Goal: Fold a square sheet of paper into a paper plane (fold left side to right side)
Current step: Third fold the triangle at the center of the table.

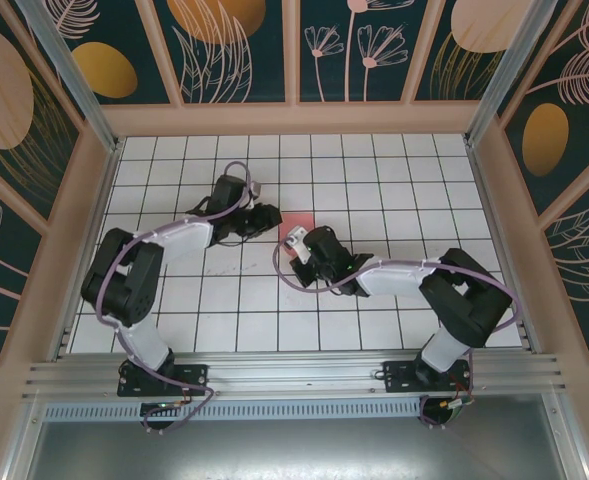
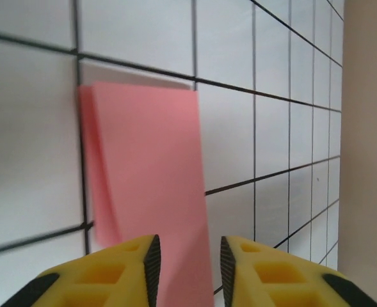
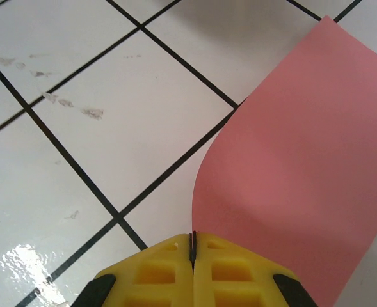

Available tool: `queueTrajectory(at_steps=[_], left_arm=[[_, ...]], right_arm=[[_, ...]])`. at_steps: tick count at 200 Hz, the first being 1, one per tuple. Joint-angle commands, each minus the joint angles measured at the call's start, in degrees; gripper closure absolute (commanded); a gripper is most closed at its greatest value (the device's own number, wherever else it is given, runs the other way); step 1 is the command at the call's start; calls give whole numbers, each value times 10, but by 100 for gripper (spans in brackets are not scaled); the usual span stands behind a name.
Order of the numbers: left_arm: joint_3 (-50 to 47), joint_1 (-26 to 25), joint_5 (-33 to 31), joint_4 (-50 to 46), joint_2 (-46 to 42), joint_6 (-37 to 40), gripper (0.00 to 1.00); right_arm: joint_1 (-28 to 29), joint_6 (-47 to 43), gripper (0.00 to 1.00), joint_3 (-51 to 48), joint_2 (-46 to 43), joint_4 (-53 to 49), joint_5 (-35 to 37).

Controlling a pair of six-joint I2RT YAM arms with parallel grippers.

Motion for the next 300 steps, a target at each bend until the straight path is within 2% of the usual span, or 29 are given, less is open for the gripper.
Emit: queueTrajectory(at_steps=[1,48,80,163,300], left_arm=[[66,-4,50,-15,62,45,70],[194,-17,74,-76,172,90,71],[238,-23,73,-115,221,112,74],[238,-24,54,-133,262,126,76],[227,-27,46,-130,261,124,76]], right_arm=[[-13,21,100,23,6,-14,-59],[-31,36,100,42,31,-22,-99],[-40,45,100,51,44,-22,-118],[-98,84,100,64,58,-42,-172],[-138,123,100,111,110,-81,-135]])
